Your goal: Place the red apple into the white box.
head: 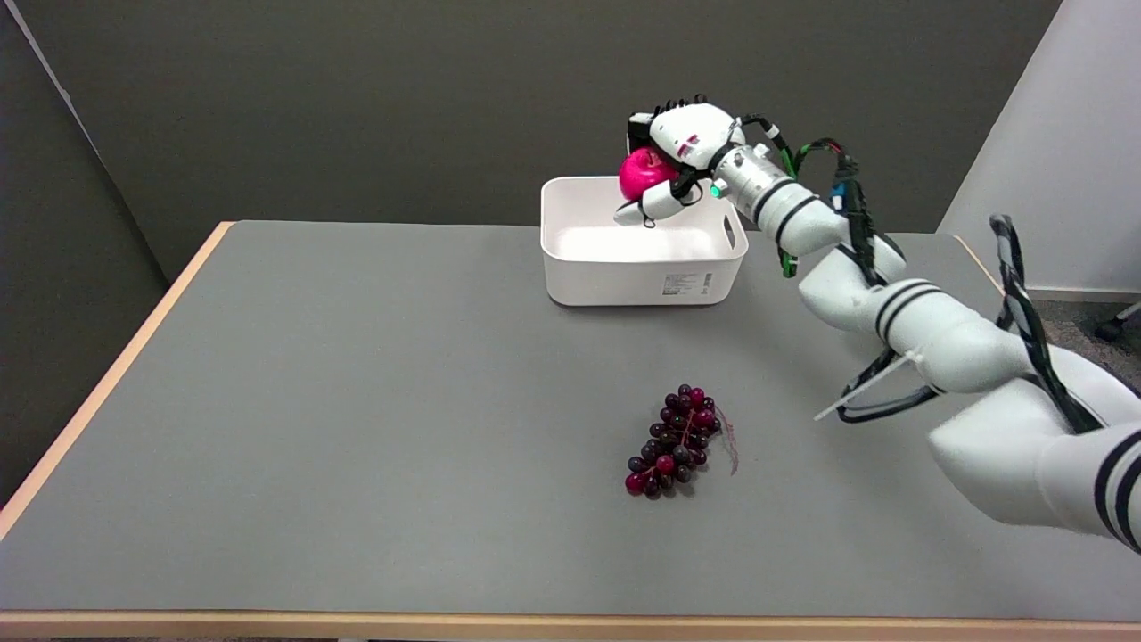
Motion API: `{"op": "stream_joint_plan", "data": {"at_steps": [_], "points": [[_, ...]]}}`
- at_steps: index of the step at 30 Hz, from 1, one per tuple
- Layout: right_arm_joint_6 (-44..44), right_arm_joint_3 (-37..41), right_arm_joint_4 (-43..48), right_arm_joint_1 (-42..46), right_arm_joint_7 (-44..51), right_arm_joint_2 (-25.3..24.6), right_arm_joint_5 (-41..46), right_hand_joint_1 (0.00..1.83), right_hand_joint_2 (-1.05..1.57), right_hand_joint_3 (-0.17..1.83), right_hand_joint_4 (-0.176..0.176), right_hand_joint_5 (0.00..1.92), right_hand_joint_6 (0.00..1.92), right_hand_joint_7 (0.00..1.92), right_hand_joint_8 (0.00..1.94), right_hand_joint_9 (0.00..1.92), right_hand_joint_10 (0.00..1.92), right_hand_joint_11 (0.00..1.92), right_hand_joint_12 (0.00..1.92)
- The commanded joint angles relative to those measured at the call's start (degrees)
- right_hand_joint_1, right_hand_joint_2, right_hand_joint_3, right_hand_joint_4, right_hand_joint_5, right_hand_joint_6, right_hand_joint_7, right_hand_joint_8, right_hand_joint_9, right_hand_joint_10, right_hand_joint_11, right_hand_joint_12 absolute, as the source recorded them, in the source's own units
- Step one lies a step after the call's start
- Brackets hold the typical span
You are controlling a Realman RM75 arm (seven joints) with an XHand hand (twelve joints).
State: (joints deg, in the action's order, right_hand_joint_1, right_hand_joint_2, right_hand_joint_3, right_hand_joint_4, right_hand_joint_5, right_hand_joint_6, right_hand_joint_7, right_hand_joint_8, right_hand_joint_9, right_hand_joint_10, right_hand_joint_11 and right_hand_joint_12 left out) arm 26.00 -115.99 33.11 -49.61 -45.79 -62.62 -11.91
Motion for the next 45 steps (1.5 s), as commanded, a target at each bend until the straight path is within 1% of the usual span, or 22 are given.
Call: {"op": "stream_joint_plan", "data": {"at_steps": [1,2,4,6,8,10,11,13,17,18,19,21,24,27,29,30,32,34,36,42,45], "points": [[-9.61,-2.3,-11.24,-8.33,-3.45,-5.07,-1.16,0.93,1.03,0.59,-0.042,0.36,1.12,0.56,1.2,0.65,1.55,0.21,1.7],[-9.61,-2.27,-10.23,-7.65,-5.04,-4.54,0.25,0.77,0.85,0.89,0.052,0.22,0.72,0.5,0.82,0.52,1.25,0.06,1.58],[-9.58,-2.22,-9.03,-6.88,-7.57,-3.91,2.08,0.48,0.71,1.01,0.065,0.1,0.35,0.19,0.32,0.21,0.69,0.09,1.19],[-9.02,-2.22,-7.65,-5.84,-10.22,-3.14,3.91,0.3,0.66,0.99,0.073,0.08,0.28,0.1,0.15,0.06,0.55,0.04,1.06],[-8.86,-2.22,-5.36,-4.49,-11.52,-2.39,4.75,0.3,0.67,1.02,0.087,0.04,0.31,0.01,0.12,0.02,0.32,0.0,0.94],[-8.81,-2.14,-1.87,-2.63,-12.35,-1.29,4.97,0.31,0.67,1.03,0.091,0.04,0.32,0.0,0.08,0.02,0.23,0.0,0.9],[-8.81,-1.89,0.07,-1.65,-12.51,-0.58,5.0,0.27,0.66,1.01,0.096,0.05,0.32,0.0,0.06,0.01,0.21,0.0,0.91],[-8.81,-0.77,4.07,0.96,-12.51,0.86,5.86,0.17,0.62,0.96,0.11,0.05,0.32,0.0,0.01,0.0,0.19,0.0,0.95],[-7.57,2.62,12.01,6.98,-12.51,3.86,10.28,0.15,0.61,0.95,0.112,0.06,0.34,0.0,0.03,0.0,0.19,0.0,0.96],[-6.63,3.43,13.44,8.33,-12.51,4.53,11.9,0.19,0.63,0.99,0.108,0.06,0.34,0.0,0.04,0.02,0.15,0.0,0.93],[-4.76,4.57,16.97,10.89,-12.51,5.82,15.14,0.24,0.65,1.03,0.104,0.06,0.35,0.0,0.05,0.03,0.11,0.0,0.89],[-1.74,6.13,22.94,14.85,-12.51,7.51,20.46,0.22,0.65,1.03,0.107,0.05,0.35,0.0,0.06,0.03,0.14,0.0,0.9],[2.98,8.74,33.21,20.95,-11.81,11.2,27.17,0.14,0.62,0.94,0.107,0.06,0.34,0.01,0.09,0.0,0.26,0.0,0.97],[6.1,11.74,43.32,28.17,-11.92,13.77,31.11,0.12,0.59,0.99,0.102,0.08,0.38,0.08,0.14,0.04,0.4,0.0,1.0],[8.49,14.52,46.74,32.68,-11.79,14.07,31.42,0.1,0.62,1.0,0.099,0.14,0.42,0.19,0.25,0.11,0.55,0.03,1.05],[10.9,16.87,47.77,35.84,-11.79,13.81,31.57,0.09,0.64,1.01,0.098,0.17,0.44,0.23,0.3,0.14,0.61,0.04,1.08],[15.0,20.19,48.18,41.36,-11.79,13.23,33.68,0.1,0.65,0.98,0.099,0.2,0.46,0.28,0.33,0.19,0.65,0.07,1.12],[18.77,23.69,47.75,46.94,-11.79,12.14,39.61,0.15,0.72,0.86,0.091,0.24,0.47,0.33,0.35,0.22,0.69,0.09,1.19],[23.2,24.96,45.51,50.54,-11.79,11.21,46.28,0.13,0.66,0.98,0.077,0.24,0.49,0.33,0.38,0.23,0.71,0.1,1.16],[33.62,25.18,37.94,55.48,-12.35,10.79,59.93,0.15,0.67,0.98,0.073,0.25,0.49,0.34,0.38,0.23,0.71,0.1,1.17],[35.37,25.18,36.12,57.21,-13.82,11.51,66.25,0.17,0.68,0.97,0.074,0.26,0.5,0.35,0.39,0.24,0.72,0.1,1.18]]}}
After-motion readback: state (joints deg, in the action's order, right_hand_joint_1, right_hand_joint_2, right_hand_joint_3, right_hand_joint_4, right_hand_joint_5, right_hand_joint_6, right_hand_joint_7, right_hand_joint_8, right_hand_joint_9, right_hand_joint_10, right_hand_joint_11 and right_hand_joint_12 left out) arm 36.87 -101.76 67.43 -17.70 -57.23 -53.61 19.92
